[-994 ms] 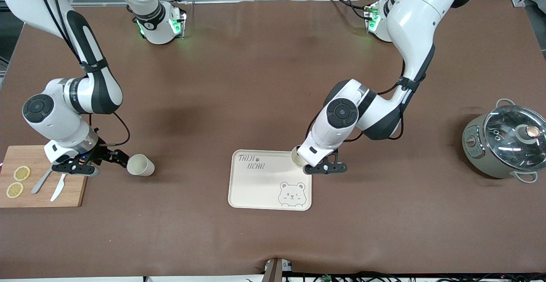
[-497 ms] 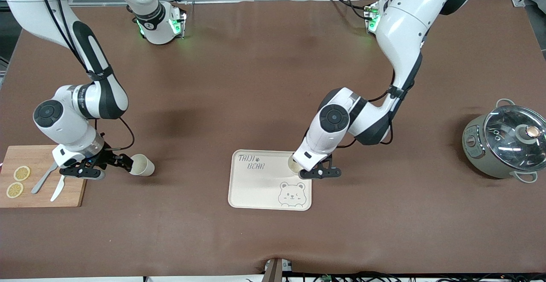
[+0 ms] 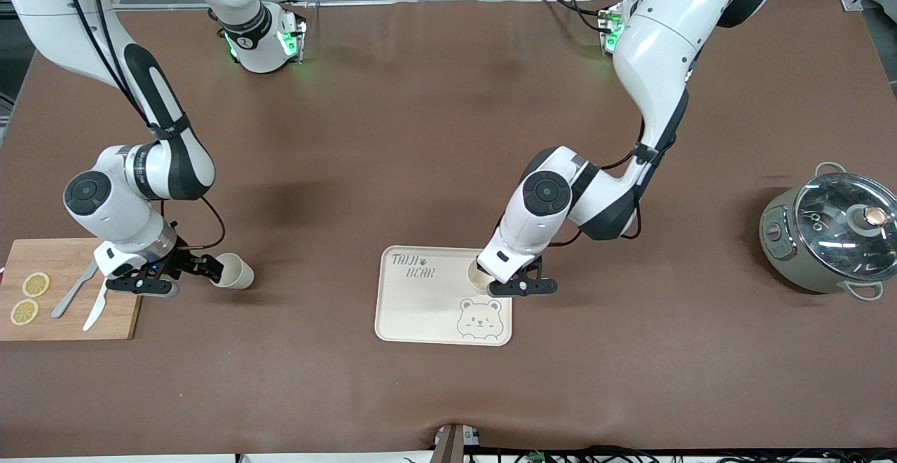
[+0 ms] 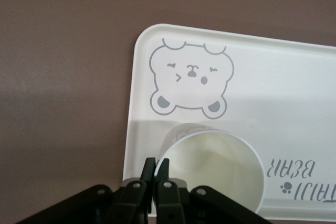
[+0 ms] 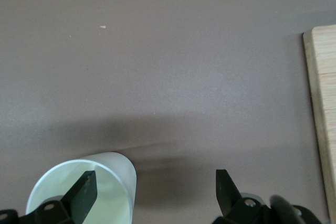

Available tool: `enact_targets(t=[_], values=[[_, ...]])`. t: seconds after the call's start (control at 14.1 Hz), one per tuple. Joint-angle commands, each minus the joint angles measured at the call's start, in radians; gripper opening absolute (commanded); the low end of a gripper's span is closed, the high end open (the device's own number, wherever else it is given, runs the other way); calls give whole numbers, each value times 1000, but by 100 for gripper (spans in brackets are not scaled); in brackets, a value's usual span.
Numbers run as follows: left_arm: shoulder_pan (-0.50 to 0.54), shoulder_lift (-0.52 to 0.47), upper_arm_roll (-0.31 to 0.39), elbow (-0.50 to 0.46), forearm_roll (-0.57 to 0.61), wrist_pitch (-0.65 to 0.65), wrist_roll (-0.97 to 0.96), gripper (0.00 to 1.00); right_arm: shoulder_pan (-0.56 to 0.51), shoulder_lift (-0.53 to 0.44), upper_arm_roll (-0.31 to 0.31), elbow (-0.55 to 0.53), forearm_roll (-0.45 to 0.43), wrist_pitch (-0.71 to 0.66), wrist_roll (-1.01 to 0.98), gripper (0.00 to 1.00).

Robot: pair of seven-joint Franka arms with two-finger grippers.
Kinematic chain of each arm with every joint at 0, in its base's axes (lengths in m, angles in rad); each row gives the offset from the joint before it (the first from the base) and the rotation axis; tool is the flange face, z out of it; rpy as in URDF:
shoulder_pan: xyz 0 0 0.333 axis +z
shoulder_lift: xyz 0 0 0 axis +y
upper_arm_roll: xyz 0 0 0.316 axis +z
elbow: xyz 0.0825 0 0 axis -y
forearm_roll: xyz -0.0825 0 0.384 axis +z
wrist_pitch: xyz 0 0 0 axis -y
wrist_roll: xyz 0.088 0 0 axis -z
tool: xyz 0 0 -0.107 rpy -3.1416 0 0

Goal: Place white IKEA cup upright on tray with both arms
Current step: 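Lower the cup onto the tray while the right gripper grasps the other cup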

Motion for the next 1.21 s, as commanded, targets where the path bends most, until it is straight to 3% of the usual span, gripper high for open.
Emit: enact_targets(t=[0.0,0.5,0.78,1.06,1.14], values=[[-12,31,12,27,24,27,-24,0,-16,27,10,13,-37,12,-1,100],[-14,48,12,18,27,27,-24,0,-15,41,12,7,-37,25,1,100],[-20,55,12,18,27,40,-29,0,-8,41,13,9,-37,22,1,60],[-25,59,15,18,27,57,-29,0,-7,39,13,10,-36,18,2,35],[-25,61,15,18,29,57,-23,12,-7,39,13,10,-36,18,2,30]])
